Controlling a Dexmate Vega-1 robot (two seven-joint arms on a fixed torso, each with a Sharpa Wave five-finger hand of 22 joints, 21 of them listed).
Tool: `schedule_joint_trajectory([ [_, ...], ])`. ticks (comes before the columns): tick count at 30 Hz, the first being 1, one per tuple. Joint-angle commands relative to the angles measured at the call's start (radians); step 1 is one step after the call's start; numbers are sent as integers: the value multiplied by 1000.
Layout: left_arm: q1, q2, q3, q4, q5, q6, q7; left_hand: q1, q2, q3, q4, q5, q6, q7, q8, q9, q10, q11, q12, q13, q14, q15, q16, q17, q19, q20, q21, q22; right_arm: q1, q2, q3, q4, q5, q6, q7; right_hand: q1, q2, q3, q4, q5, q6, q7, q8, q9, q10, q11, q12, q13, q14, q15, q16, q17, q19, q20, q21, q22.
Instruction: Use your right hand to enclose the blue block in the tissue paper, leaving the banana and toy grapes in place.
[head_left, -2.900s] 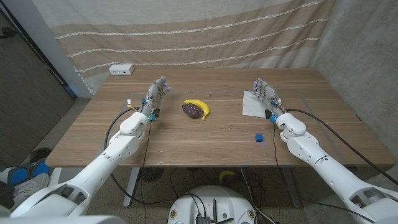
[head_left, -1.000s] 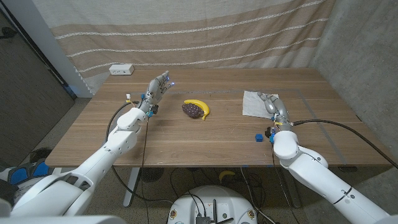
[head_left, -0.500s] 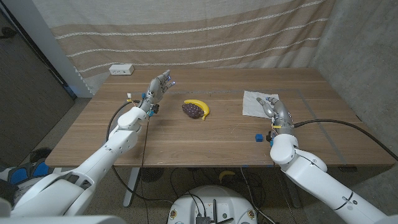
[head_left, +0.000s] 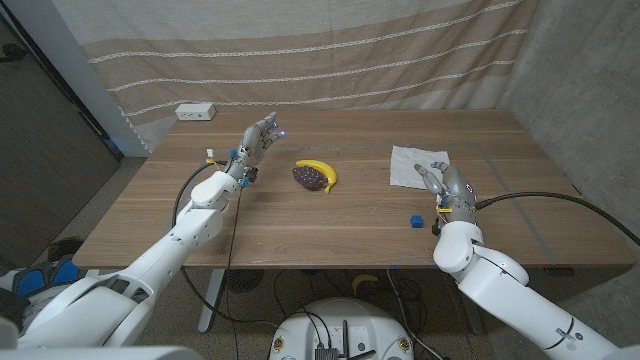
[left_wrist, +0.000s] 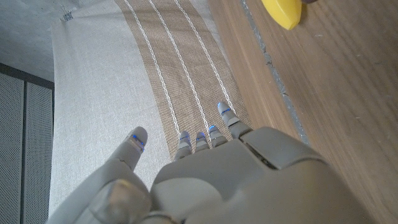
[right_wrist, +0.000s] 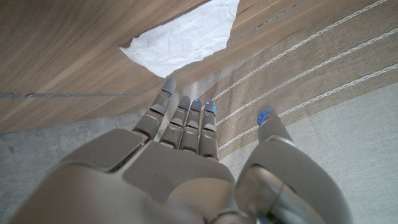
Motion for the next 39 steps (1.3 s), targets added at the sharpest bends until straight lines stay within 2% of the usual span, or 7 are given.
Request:
schedule_joint_trajectory([
  [1,8,3,3,-19,3,-1,1,-6,25,2,-6,1,6,-4,4,4,5,-2,6,5,2,-3,3,6,2,7,-4,5,-14,-20,-39,-74,-55,-141,2,8,-12,4,-1,-4,11,-2,8,5,8,-3,4,4,7,-15,4,2,11,3,1,5],
  [10,20,7,3,-40,5,-4,6,-7,25,2,-8,1,10,-4,4,4,5,-2,6,5,2,-3,2,6,3,8,-6,5,-20,-40,-68,-126,-80,-238,14,24,-17,6,-1,-5,25,-4,12,5,16,-7,6,5,8,-16,5,4,15,-1,0,5],
  [14,25,10,3,-48,8,-9,7,-7,25,2,-10,1,11,-3,4,4,6,-1,6,5,2,-3,2,6,3,8,-6,5,-27,-31,-80,-139,-90,-267,2,30,-18,6,-1,-5,34,-4,15,5,18,-8,7,5,8,-19,6,5,17,-2,-1,5],
  [22,31,7,4,-57,5,-12,5,-8,25,2,-12,1,11,-4,3,4,6,-1,6,5,3,-4,2,6,4,8,-8,6,-17,-36,-129,-169,-124,-332,-9,82,-24,17,-8,-5,78,-3,29,6,24,-19,6,7,8,-31,8,7,27,-9,-2,5],
  [28,39,10,2,-66,1,-16,1,-9,25,2,-13,1,12,-4,3,4,7,-2,6,5,4,-4,3,6,5,9,-9,6,-13,-27,-164,-175,-150,-388,-31,135,-45,24,-14,-8,99,-14,36,7,31,-30,4,7,13,-39,9,6,41,-16,-1,4],
  [32,47,16,0,-78,1,-16,3,-9,26,2,-14,1,12,-4,3,4,7,-2,6,5,4,-4,2,6,6,9,-10,6,-5,-17,-186,-177,-162,-428,-40,175,-56,30,-14,-9,111,-25,40,7,33,-39,2,7,19,-45,12,6,51,-22,-1,4],
  [39,50,23,-3,-81,-5,-17,-8,-10,26,2,-16,0,14,-4,3,4,7,-2,6,5,5,-4,2,6,6,9,-11,6,4,-12,-219,-178,-171,-462,-47,219,-71,33,-11,-10,148,-26,52,7,41,-47,1,5,21,-51,14,7,55,-25,-3,4],
])
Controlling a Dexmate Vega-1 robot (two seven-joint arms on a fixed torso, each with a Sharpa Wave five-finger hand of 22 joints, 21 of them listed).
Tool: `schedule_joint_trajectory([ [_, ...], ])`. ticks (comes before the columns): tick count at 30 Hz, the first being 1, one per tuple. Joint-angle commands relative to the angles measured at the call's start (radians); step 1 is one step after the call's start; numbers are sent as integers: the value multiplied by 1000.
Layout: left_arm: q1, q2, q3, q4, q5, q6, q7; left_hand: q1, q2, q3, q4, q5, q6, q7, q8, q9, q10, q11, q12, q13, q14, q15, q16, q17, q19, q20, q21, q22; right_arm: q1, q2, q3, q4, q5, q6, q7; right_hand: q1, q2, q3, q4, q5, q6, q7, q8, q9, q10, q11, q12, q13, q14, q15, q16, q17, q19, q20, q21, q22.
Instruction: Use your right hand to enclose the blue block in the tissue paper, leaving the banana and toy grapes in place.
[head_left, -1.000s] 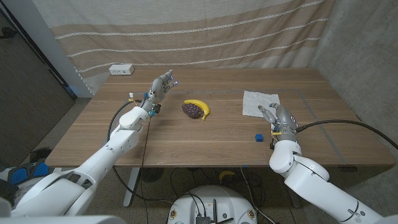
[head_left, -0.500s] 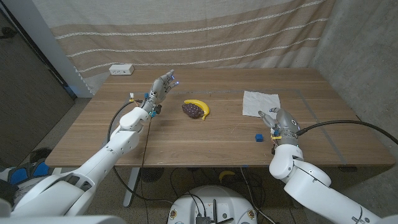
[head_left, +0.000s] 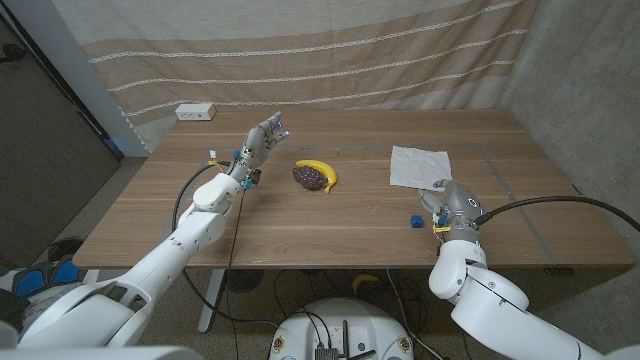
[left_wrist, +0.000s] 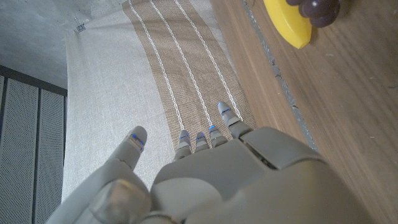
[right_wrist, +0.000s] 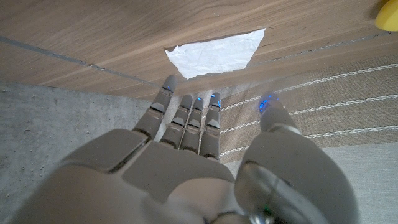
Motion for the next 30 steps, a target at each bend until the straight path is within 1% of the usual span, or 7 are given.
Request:
schedule_joint_trajectory([
  [1,9,11,-5,-11,-6,-3,-15,-8,23,2,-8,0,7,-3,3,5,3,1,6,5,5,-4,2,1,3,5,-3,6,15,26,-61,-8,-30,-93,-26,36,-12,7,5,-2,36,2,16,3,7,-11,1,3,9,-47,7,3,13,-5,-4,5],
  [3,6,9,-4,-6,-9,-6,-22,-8,24,2,-9,0,7,-2,3,5,4,2,6,5,5,-4,3,1,3,5,-4,6,21,35,-73,-6,-34,-109,-31,43,-15,6,7,-2,51,2,21,3,10,-12,1,3,9,-50,8,4,14,-4,-5,5],
  [8,1,6,-4,6,-13,-11,-36,-9,24,2,-10,0,8,-2,3,5,4,1,6,5,5,-4,2,2,3,5,-5,6,44,37,-112,5,-46,-139,-40,60,-30,-2,14,-1,97,-19,37,3,18,-21,0,2,7,-55,10,8,17,-9,-7,5],
  [14,-2,7,-5,12,-17,-11,-44,-10,24,2,-11,0,9,-2,3,5,4,1,6,5,5,-5,2,2,4,5,-5,6,62,61,-138,21,-59,-180,-56,68,-42,-7,13,1,105,-22,38,3,24,-26,0,2,7,-57,10,9,20,-9,-8,5],
  [18,-2,8,-6,14,-18,-13,-47,-10,25,2,-12,0,10,-2,3,5,4,1,6,5,5,-4,2,2,5,6,-6,6,62,72,-144,31,-81,-180,-37,76,-50,-9,11,4,111,-23,40,3,31,-27,2,1,9,-57,11,9,23,-11,-8,5],
  [29,-4,10,-9,21,-23,-12,-56,-12,25,3,-14,0,11,0,3,5,4,4,5,5,5,-4,2,2,5,6,-8,6,63,116,-167,74,-205,-180,71,98,-43,-6,15,7,121,-26,41,3,43,-32,4,2,11,-62,15,12,26,-15,-9,5],
  [30,-5,11,-8,23,-23,-11,-57,-12,25,3,-14,0,11,0,3,5,4,3,5,5,4,-3,2,2,5,6,-8,6,67,111,-173,76,-211,-180,82,100,-43,-6,16,8,121,-27,41,3,44,-32,4,2,12,-65,16,13,26,-15,-9,5],
])
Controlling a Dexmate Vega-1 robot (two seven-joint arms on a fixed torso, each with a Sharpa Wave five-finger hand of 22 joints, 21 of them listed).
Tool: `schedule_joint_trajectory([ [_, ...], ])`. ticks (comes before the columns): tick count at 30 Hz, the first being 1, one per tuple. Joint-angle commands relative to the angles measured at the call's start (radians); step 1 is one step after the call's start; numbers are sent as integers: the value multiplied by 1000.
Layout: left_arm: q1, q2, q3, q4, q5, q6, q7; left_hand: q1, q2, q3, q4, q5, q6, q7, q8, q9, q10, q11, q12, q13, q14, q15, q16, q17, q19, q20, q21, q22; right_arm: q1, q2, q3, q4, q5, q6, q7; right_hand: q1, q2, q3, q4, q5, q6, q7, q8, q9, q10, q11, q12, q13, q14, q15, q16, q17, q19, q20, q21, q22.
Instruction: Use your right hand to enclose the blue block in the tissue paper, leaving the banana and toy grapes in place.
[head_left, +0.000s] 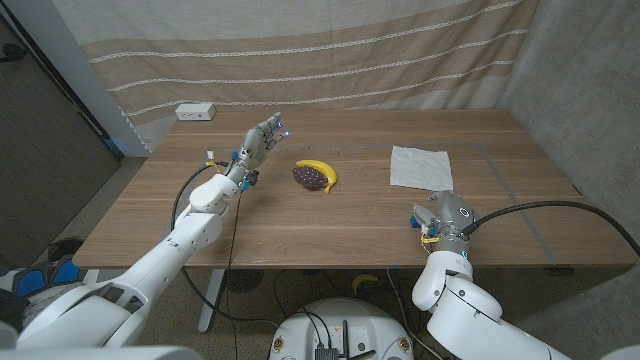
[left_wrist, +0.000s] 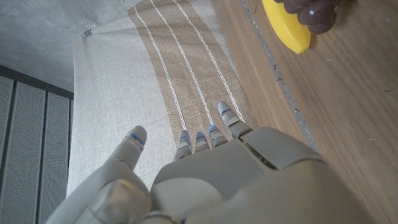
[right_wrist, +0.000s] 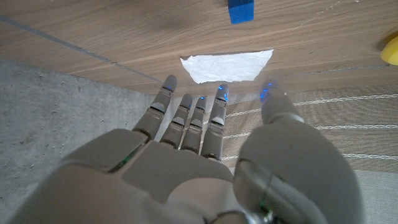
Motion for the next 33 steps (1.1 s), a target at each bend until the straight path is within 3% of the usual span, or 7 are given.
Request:
schedule_joint_trajectory([
  [1,-4,2,-3,10,-7,0,-15,-12,25,4,-7,0,7,3,3,5,4,2,5,5,4,-3,2,2,6,5,-1,1,11,51,-40,54,-110,-14,90,13,-2,1,4,8,14,1,8,3,10,1,4,2,14,-66,5,4,11,1,-1,5],
  [17,-21,-4,-4,41,-11,-5,-31,-15,25,3,-10,0,8,2,2,5,3,2,5,5,4,-3,2,2,6,6,-4,1,10,112,-46,129,-281,-14,241,37,1,-1,8,8,38,-3,13,3,29,-3,7,2,24,-73,14,9,18,-4,-2,6],
  [24,-34,-7,-3,60,-12,-7,-44,-16,25,3,-11,-1,8,2,2,5,4,2,5,5,4,-3,2,2,6,6,-6,1,33,107,-78,165,-326,-14,271,41,-5,-9,12,7,50,-1,14,3,47,-3,12,2,38,-82,22,13,26,-7,-1,6],
  [33,-43,-9,-3,69,-14,-2,-48,-17,24,3,-13,-1,9,3,2,5,3,2,5,5,3,-3,1,2,7,6,-8,1,36,136,-82,220,-470,-14,416,43,-12,-18,15,7,63,-2,17,3,64,-6,17,5,40,-89,26,16,32,-11,-1,6],
])
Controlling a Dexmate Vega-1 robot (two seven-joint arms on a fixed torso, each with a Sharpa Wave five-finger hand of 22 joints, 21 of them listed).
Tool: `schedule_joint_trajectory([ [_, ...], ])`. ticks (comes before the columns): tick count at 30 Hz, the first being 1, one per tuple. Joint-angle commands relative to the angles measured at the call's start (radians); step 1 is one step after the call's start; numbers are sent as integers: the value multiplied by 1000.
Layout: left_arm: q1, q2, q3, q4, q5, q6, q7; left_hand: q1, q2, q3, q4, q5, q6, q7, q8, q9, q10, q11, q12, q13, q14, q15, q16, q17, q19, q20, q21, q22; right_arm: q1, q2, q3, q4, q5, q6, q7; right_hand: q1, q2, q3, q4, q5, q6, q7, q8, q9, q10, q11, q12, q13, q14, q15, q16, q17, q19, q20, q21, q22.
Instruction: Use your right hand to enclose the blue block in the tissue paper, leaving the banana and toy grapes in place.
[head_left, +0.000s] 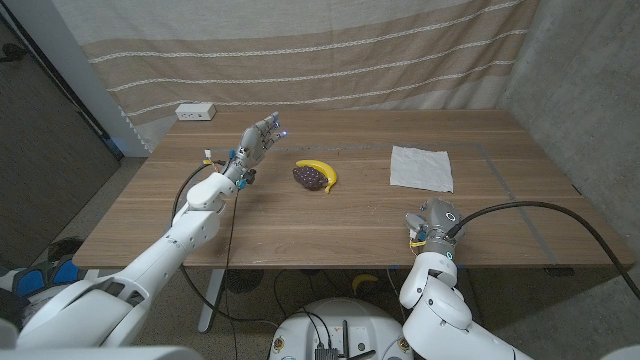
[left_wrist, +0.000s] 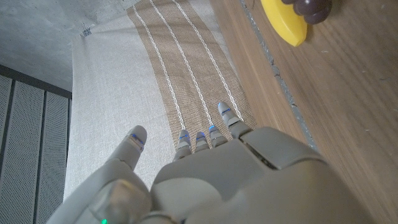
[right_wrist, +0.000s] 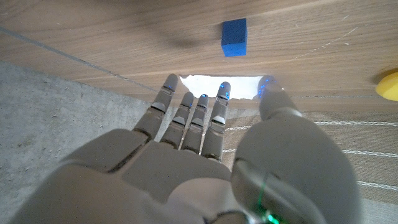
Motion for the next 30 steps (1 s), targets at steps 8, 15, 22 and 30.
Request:
schedule_joint_trajectory([
  [8,-28,-7,5,31,1,2,-23,-8,25,1,-8,-1,4,-2,1,5,3,4,4,5,3,-3,1,2,8,6,-2,2,3,52,-5,96,-214,-1,198,11,-6,-9,3,3,22,-4,11,3,24,-10,9,7,11,-89,5,5,10,-4,-2,1],
  [15,-38,-12,8,44,2,-4,-36,-9,25,1,-10,-1,5,-2,2,5,2,2,4,5,3,-3,1,2,7,6,-3,2,-3,64,3,110,-245,-1,222,21,-7,-11,2,4,23,-6,9,3,26,-14,9,9,13,-95,8,7,12,-9,-2,1],
  [22,-39,-14,7,45,1,-7,-38,-9,23,1,-12,-2,5,-2,2,5,3,1,4,5,3,-2,1,2,7,7,-5,2,-10,77,14,120,-279,-1,249,32,-9,-14,1,5,44,-2,16,3,27,-15,7,11,15,-100,11,10,15,-12,-3,1],
  [30,-31,-10,5,34,1,-3,-29,-10,22,0,-16,-2,6,-2,2,5,3,1,4,5,2,-2,1,2,7,7,-7,2,4,53,5,123,-199,2,197,45,-11,-19,1,7,86,0,30,4,39,-20,10,13,21,-103,17,14,22,-16,-3,2],
])
